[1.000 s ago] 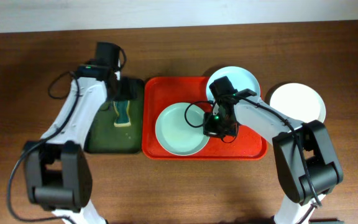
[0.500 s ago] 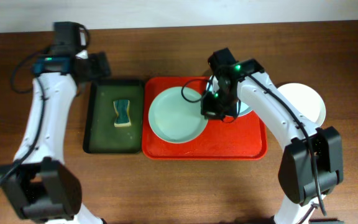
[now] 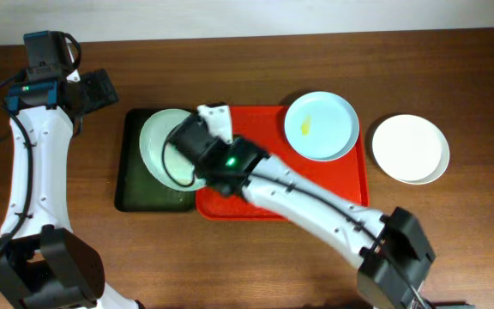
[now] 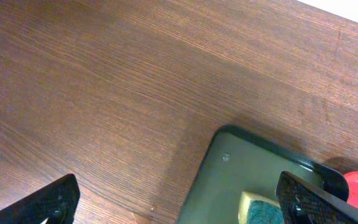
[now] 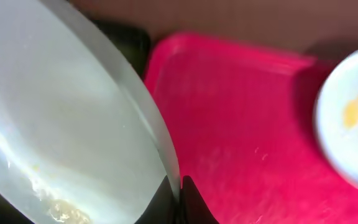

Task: Clean dirty plates on tray and stack at the side
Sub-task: 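Lift the light green plate with the right gripper and carry it right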

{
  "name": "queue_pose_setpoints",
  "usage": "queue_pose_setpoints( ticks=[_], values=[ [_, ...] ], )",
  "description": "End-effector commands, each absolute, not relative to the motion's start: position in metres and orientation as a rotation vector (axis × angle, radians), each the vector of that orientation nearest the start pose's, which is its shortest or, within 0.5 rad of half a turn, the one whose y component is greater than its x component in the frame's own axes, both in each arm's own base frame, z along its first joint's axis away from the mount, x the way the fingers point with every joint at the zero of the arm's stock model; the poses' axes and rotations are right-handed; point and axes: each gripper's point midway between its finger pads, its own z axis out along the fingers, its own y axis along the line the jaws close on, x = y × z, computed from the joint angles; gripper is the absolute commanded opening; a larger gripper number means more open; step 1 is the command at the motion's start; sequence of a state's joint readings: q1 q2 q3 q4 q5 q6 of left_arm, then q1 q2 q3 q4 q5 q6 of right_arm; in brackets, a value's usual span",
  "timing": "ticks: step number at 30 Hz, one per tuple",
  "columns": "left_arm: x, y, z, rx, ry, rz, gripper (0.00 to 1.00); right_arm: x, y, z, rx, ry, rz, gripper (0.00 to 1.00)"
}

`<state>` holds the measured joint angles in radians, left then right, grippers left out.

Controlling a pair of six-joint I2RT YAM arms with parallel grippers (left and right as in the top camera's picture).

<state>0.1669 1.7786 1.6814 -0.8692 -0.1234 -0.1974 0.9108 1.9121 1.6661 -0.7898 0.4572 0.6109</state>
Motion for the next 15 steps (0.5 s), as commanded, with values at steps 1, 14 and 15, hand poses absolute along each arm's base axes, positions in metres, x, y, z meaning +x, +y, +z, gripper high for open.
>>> queue_pose_setpoints(
  ticks=[1,14,15],
  values=[
    [0.454,0.098,0.216,-0.489,2.461,0.153,0.99,0.362,0.324,0.224,-0.231,2.109,-0.241,0.04],
    [0.454,0.098,0.216,-0.489,2.461,0.153,0.99,0.334,0.345,0.329,-0.240,1.657,-0.614,0.04],
    [0.454,0.098,0.216,-0.489,2.461,0.153,0.99,0.335,0.343,0.328,-0.189,1.660,-0.575,0.04]
  ],
)
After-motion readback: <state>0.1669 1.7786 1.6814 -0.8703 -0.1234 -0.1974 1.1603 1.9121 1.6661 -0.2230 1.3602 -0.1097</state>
